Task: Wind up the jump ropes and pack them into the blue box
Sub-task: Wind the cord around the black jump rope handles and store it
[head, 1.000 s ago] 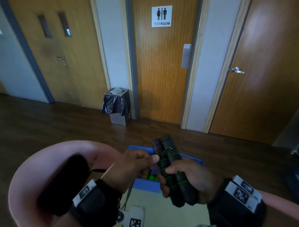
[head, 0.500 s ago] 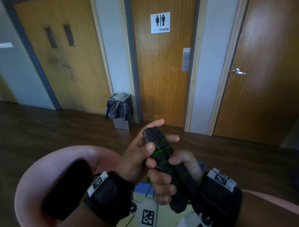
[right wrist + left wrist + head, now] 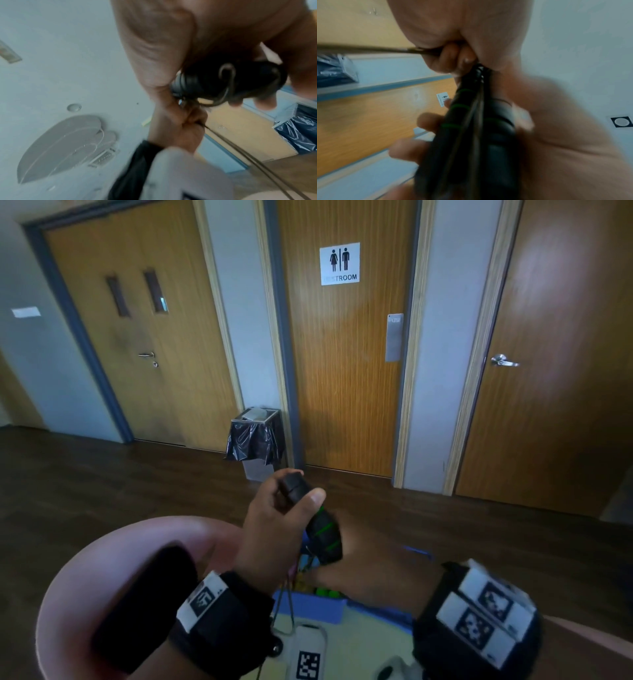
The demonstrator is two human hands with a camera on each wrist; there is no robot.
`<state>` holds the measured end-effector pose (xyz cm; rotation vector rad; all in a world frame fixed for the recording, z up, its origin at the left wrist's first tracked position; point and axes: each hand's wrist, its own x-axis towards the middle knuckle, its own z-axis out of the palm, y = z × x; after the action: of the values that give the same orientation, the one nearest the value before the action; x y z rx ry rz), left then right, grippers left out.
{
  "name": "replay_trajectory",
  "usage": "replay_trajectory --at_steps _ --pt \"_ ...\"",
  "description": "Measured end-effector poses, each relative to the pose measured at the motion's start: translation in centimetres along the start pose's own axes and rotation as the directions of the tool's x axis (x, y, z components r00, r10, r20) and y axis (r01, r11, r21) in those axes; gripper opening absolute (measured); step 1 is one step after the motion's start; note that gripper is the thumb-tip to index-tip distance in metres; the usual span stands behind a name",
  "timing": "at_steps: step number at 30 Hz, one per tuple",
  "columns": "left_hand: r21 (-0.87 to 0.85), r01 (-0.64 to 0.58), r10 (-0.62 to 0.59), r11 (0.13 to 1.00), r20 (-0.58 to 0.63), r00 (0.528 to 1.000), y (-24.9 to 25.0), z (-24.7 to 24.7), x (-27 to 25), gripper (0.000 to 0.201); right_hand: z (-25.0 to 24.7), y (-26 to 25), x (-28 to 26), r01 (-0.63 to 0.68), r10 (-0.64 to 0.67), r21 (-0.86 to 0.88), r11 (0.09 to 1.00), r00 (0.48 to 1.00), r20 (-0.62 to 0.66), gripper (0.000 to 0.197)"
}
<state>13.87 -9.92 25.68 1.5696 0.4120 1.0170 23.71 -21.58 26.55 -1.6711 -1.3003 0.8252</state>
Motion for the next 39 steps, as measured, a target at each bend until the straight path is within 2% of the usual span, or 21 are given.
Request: replay_trajectory --at_steps 1,3,4,6,9,11,13,15,18,21,27,32,36,39 --pt "0.018 -0.023 0.024 1.000 -0.016 1.000 0.0 0.4 -0.2 0.019 0.5 0.3 -0.1 0.015 -0.017 -0.050 0.999 0.999 -0.051 0.039" --pt "0.081 -0.042 0.041 0.996 0.007 0.999 0.1 0.9 -0.6 0.014 0.6 0.6 -0.5 -0.012 0.009 -0.027 1.000 0.994 -0.113 0.040" --pt "0.108 -0.035 0.032 0.994 0.028 0.999 0.2 0.9 -0.7 0.016 0.3 0.5 -0.9 -0.034 0.034 0.006 0.999 0.992 -0.122 0.036" --pt "0.096 -0.018 0.011 0.995 0.072 0.997 0.0 0.6 -0.9 0.027 -0.2 0.1 -1.7 -0.053 0.061 0.106 0.993 0.995 -0.079 0.013" --pt "-0.078 0.013 -0.003 0.997 0.129 0.992 -0.9 -0.1 -1.0 0.053 -0.7 -0.3 -2.5 -0.142 0.131 0.323 0.936 0.990 0.054 0.020" --pt "-0.198 0.067 -0.031 0.978 0.180 0.983 -1.3 -0.2 -1.0 0.056 -1.0 -0.2 -2.7 -0.169 0.142 0.394 0.904 0.985 0.098 0.023" --pt "-0.264 0.161 -0.084 0.951 0.280 0.956 -1.6 -0.3 -0.9 0.058 -1.3 -0.1 -2.7 -0.167 0.145 0.401 0.901 0.986 0.085 0.025" --pt "-0.229 0.214 -0.122 0.950 0.359 0.925 -1.8 -0.6 -0.8 0.055 -1.6 0.2 -2.9 -0.149 0.150 0.360 0.921 0.988 0.026 0.026" --pt "0.069 0.115 -0.131 0.991 0.336 0.932 -1.8 -1.3 -0.9 0.039 -1.9 0.5 -3.2 -0.147 0.163 0.274 0.950 0.986 -0.035 0.025" --pt "0.267 0.098 -0.185 0.959 0.324 0.928 -1.9 -1.9 -1.1 0.054 -2.2 0.8 -3.2 -0.148 0.167 0.247 0.958 0.984 -0.059 0.024" --pt "0.291 -0.031 -0.047 0.956 0.257 0.965 -1.3 -1.7 -2.2 0.071 -2.6 2.0 -2.9 -0.216 0.252 0.222 0.951 0.956 -0.149 0.022" --pt "0.284 0.046 -0.100 0.958 0.177 0.979 -2.0 -1.4 -2.9 0.080 -2.6 3.2 -2.6 -0.236 0.269 0.203 0.950 0.950 -0.157 0.016" --pt "0.305 0.050 -0.102 0.951 0.156 0.982 -2.8 -1.2 -3.2 0.079 -2.0 2.8 -2.8 -0.242 0.286 0.384 0.891 0.956 -0.061 0.015" --pt "0.263 0.055 -0.099 0.963 0.156 0.983 -3.0 -1.0 -3.4 0.083 -1.7 2.5 -3.1 -0.263 0.260 0.550 0.793 0.962 0.085 0.038"
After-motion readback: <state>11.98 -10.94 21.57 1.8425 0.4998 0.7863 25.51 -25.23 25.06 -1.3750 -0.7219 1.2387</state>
